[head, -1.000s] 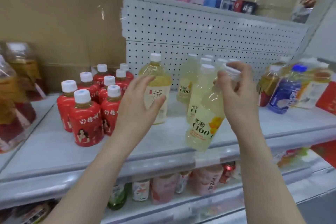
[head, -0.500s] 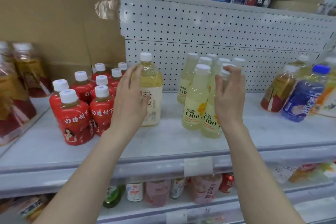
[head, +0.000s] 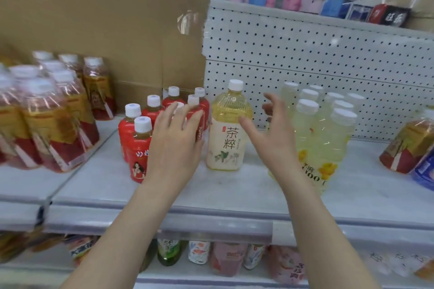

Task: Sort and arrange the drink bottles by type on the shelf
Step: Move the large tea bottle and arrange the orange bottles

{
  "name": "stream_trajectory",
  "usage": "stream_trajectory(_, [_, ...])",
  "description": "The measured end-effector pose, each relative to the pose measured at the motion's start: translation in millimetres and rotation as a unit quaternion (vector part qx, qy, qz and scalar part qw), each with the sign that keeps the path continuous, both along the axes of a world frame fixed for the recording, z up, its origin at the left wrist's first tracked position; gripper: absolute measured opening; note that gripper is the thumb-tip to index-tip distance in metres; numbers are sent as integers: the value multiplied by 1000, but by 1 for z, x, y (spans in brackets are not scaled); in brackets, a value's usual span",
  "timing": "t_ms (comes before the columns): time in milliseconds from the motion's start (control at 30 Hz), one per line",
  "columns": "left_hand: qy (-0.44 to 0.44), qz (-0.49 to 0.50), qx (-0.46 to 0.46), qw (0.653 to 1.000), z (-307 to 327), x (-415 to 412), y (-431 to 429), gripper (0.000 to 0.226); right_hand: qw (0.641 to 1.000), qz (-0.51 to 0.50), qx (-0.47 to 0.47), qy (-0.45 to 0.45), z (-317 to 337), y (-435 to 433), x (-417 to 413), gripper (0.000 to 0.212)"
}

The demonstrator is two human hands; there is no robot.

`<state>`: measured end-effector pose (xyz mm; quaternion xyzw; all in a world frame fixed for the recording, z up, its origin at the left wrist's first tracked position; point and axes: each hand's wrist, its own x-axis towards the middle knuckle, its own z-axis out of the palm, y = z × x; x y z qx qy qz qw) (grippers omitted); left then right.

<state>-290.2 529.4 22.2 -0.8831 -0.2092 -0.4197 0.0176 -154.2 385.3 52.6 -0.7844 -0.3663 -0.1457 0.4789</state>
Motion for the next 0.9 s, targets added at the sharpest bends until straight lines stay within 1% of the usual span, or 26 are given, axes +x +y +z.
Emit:
stream_trajectory(67, [38,4,-16,999,-5,-9,7,60,987,65,-26,144,0,21,5,89])
stream_trajectory(100, [54,0,-19,998,-8,-11,10,64,976,98,-26,192,-4,28,9,93])
stream_trajectory(167, [82,-4,-10,997,-17,-14,14,74,960,135,-10,243,-13,35,17,93])
stream_trajectory(200, [89,-3,1,996,-20,-15,16,77,957,137,3,258,-17,35,18,90])
stream_trajectory(300, [83,-9,26,996,-28,-14,21,75,960,98,46,258,-28,32,10,77])
stream_trajectory(367, [76,-15,38,996,-30,-14,24,69,968,55,76,234,-33,27,-2,80])
stream_trajectory(433, [74,-22,39,996,-31,-14,25,68,974,20,99,203,-35,18,-16,80])
stream_trajectory(533, [75,-35,25,996,-30,-15,26,69,976,-24,122,177,-31,0,-38,71])
stream_trajectory(633, [67,-56,-16,996,-27,-18,21,63,963,-40,180,195,-26,-27,-59,62])
stream_trajectory(767, [9,-111,-68,991,-27,-22,5,54,936,-62,261,226,-19,-67,-81,71])
stream_trajectory(833, [-27,-151,-87,984,-27,-21,-7,49,930,-83,276,228,-17,-92,-86,71])
stream_trajectory(900, [-54,-187,-107,975,-25,-18,-25,46,923,-102,290,229,-18,-120,-87,76])
